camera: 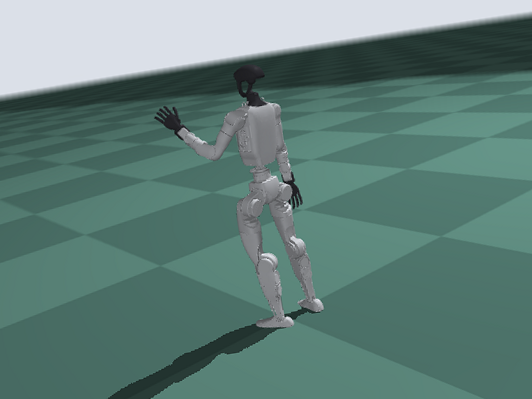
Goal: In place motions
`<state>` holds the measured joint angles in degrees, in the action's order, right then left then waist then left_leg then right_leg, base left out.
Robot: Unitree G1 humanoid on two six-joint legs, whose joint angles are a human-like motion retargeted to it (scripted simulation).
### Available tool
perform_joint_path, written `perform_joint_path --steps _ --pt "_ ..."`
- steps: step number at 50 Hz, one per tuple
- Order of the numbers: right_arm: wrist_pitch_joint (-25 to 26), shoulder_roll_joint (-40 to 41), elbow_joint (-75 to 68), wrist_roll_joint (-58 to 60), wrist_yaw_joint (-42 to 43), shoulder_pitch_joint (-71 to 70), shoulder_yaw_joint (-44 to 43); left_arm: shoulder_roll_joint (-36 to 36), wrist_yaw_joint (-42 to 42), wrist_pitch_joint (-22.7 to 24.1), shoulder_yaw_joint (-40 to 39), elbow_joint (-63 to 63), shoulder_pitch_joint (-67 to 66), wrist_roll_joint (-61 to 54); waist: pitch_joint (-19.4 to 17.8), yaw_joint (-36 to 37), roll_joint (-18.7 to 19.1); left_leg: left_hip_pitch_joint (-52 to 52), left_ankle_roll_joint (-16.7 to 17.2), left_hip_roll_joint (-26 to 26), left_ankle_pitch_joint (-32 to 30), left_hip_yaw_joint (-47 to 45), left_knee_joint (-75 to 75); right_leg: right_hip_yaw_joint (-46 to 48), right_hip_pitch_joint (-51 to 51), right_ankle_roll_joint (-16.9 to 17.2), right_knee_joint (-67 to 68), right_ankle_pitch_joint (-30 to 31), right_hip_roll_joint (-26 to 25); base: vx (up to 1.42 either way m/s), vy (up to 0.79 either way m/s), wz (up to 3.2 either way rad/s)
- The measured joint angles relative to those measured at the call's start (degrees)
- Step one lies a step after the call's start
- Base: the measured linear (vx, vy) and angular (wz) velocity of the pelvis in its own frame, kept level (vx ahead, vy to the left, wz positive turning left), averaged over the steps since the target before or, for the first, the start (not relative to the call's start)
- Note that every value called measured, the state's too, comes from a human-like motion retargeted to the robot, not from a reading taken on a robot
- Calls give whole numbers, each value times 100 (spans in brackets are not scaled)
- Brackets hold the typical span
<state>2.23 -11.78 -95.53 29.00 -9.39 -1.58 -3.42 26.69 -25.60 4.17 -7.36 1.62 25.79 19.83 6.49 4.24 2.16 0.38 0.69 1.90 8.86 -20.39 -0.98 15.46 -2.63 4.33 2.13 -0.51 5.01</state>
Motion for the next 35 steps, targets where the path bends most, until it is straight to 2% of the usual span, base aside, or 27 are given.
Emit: perform_joint_path --steps 3,5,6,10,14,20,23,25,27,31,33,35 --pt "18 -4 23 67 -25 -14 12 69 1387 -928 0 -999 264 -81 28 -107 6 -27 -10 -27 -21 125 -13 129 -20 -13 -8 10 8 0 -1 41" --pt "16 10 82 130 -30 -32 0 210 1731 -1265 -22 -1258 264 223 -1 -269 13 -38 -25 -64 -41 268 -16 277 -31 -42 -23 38 7 2 0 62" --pt "6 23 123 150 -21 -45 -1 292 1719 -1241 -69 -1236 216 402 -30 -364 22 -42 -34 -82 -52 342 -14 353 -37 -54 -32 54 7 2 1 61" --pt "-68 77 208 143 42 -71 79 402 932 -699 -160 -937 -48 911 -109 -658 29 -53 -63 -146 -84 559 -8 577 -89 -73 -95 95 17 0 1 39" --pt "-51 102 159 256 69 -97 142 397 144 -117 -111 -644 -407 1165 -169 -512 -13 -6 -54 -137 -71 419 -3 439 -114 -73 -86 72 14 0 -1 -27" --pt "-70 99 195 302 116 -98 105 387 -1420 1296 76 -376 -1420 1818 -213 -456 -9 5 -52 -126 -60 347 6 349 -77 -69 -74 79 14 1 0 -9" --pt "-67 74 185 283 100 -107 91 265 -1896 2039 156 -402 -2139 2354 -222 -464 8 6 -50 -120 -52 312 18 311 -26 -69 -63 98 17 0 1 -6" --pt "-52 59 165 231 98 -98 72 120 -2092 2329 259 -551 -2628 2548 -216 -428 12 10 -47 -114 -43 260 27 261 17 -64 -49 108 26 1 2 -28" --pt "-24 59 146 146 110 -77 48 -142 -2044 2390 469 -869 -3041 2580 -210 -348 5 16 -41 -99 -31 178 35 179 51 -51 -35 108 33 1 2 -38" --pt "52 74 136 5 232 -15 12 -684 -1173 2293 812 -1873 -3631 2427 -234 -112 1 37 -19 -39 -9 -34 37 -33 72 -9 -4 77 30 0 1 -39" --pt "65 71 126 -14 337 22 -6 -953 -471 2097 960 -2556 -3741 2453 -294 -390 -13 8 -47 -117 -55 288 28 294 29 -48 -41 130 53 -2 0 118" --pt "102 66 111 39 435 35 28 -1081 471 1637 1028 -3308 -3737 2486 -360 -585 -15 -4 -63 -162 -95 504 24 512 -39 -49 -67 148 80 -3 -1 107"
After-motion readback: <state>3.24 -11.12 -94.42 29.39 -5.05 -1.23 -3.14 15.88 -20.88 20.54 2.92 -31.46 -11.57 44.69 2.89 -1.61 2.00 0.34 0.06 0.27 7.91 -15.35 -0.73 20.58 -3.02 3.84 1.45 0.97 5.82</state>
